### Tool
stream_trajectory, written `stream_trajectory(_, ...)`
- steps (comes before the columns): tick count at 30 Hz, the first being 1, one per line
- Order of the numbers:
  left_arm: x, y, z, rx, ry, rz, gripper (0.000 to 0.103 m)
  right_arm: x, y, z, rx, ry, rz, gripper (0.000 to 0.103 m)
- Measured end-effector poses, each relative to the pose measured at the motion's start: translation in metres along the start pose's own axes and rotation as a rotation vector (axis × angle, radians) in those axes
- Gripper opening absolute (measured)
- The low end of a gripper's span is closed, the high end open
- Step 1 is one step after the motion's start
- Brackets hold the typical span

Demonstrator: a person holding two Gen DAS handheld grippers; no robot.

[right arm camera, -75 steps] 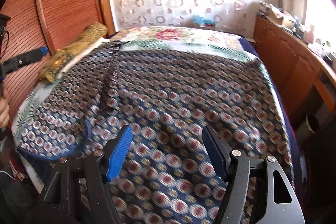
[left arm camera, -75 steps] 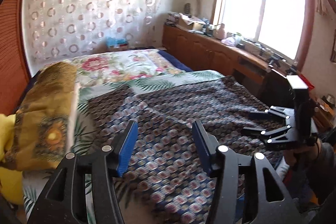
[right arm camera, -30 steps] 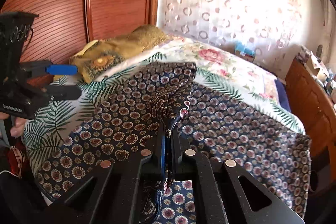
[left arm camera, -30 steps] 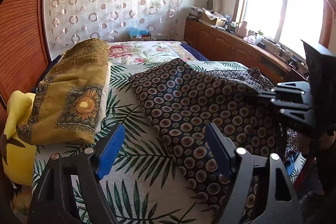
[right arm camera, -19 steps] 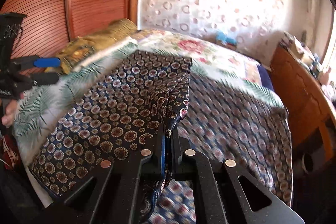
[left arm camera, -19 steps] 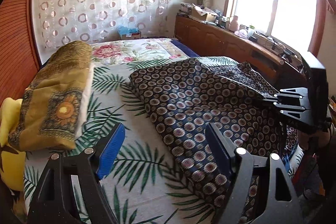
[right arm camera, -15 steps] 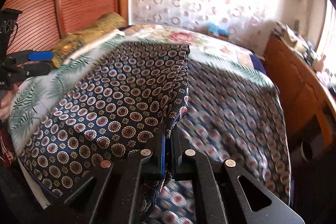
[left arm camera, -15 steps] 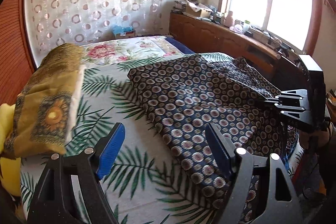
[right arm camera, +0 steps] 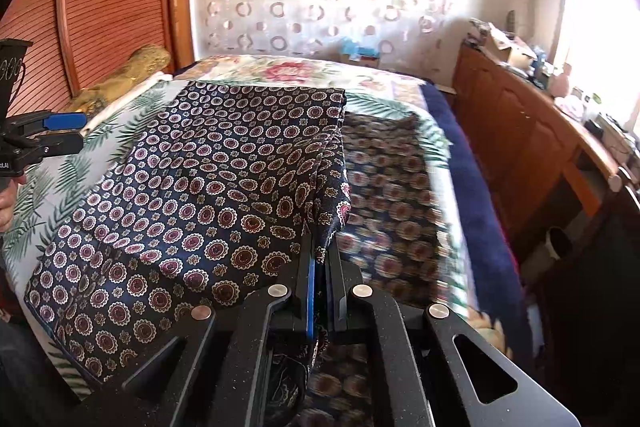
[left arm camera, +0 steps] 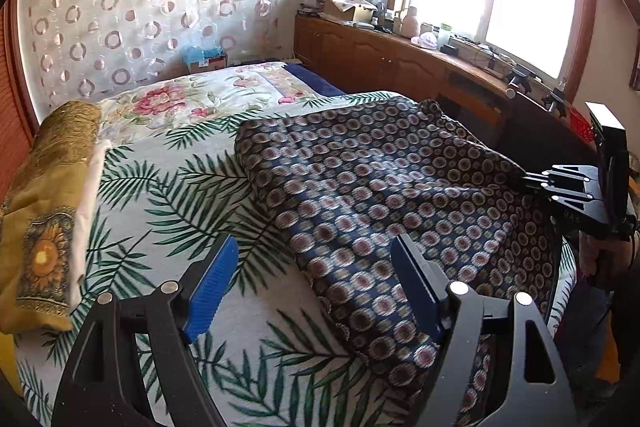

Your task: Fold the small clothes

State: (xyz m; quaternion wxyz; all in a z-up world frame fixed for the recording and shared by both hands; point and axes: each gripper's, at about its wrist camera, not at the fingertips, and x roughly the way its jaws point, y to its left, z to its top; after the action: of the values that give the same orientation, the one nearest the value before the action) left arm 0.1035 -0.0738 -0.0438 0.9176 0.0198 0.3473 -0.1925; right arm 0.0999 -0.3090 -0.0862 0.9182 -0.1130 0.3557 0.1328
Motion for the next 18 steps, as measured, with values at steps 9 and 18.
stream_trajectory(9,0.005,-0.008,0.004,0.000,-0.001,-0.009,0.079,-0.003,0.013,0.006,0.041,0.019,-0.072,0.004)
stream_trajectory(18,0.011,-0.006,0.007,-0.007,0.003,-0.002,0.079,-0.005,0.024,0.015,0.029,0.053,-0.084,0.017)
